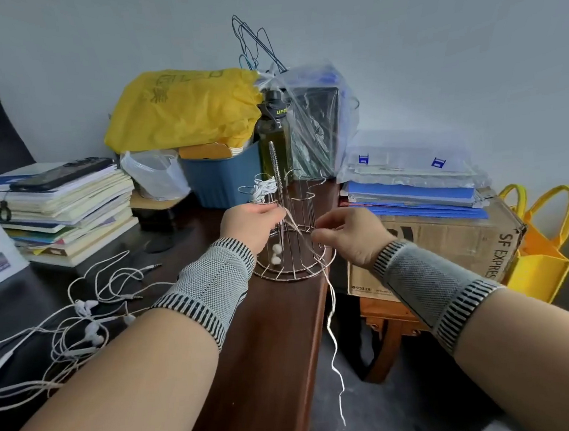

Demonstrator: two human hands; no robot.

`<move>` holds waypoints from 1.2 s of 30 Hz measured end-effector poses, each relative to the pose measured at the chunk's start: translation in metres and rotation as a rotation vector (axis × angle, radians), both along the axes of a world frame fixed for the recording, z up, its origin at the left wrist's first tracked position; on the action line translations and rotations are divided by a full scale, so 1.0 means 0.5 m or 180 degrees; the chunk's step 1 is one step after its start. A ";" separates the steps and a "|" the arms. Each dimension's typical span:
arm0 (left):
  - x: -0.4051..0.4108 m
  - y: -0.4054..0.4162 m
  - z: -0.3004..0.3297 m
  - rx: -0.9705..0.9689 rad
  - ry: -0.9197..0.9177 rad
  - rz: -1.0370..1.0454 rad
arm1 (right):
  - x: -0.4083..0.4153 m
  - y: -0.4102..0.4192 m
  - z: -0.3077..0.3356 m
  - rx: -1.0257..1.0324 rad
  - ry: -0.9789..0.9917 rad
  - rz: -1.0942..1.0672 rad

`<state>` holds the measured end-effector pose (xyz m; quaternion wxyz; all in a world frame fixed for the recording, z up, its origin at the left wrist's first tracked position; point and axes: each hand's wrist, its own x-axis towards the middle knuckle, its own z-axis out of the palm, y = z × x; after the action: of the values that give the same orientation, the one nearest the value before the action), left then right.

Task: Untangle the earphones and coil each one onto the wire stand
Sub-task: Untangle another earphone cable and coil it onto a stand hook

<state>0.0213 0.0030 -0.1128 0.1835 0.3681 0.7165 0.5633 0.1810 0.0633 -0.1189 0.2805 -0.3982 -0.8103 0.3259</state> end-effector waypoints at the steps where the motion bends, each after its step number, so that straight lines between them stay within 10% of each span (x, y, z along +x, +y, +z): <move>1: 0.000 0.003 0.000 -0.0024 0.0019 0.0017 | -0.015 -0.005 -0.008 0.0011 -0.0063 -0.0019; 17: -0.008 -0.007 -0.061 -0.1551 0.2094 -0.0237 | -0.055 -0.003 -0.095 0.0400 -0.0623 -0.0046; 36: -0.037 -0.023 -0.054 -0.1552 0.2133 -0.0469 | -0.096 -0.020 -0.077 0.0618 -0.1700 -0.0049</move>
<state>0.0029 -0.0082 -0.1397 0.0618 0.5270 0.8207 0.2118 0.1332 0.0532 -0.1573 0.0964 -0.4473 -0.8799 0.1282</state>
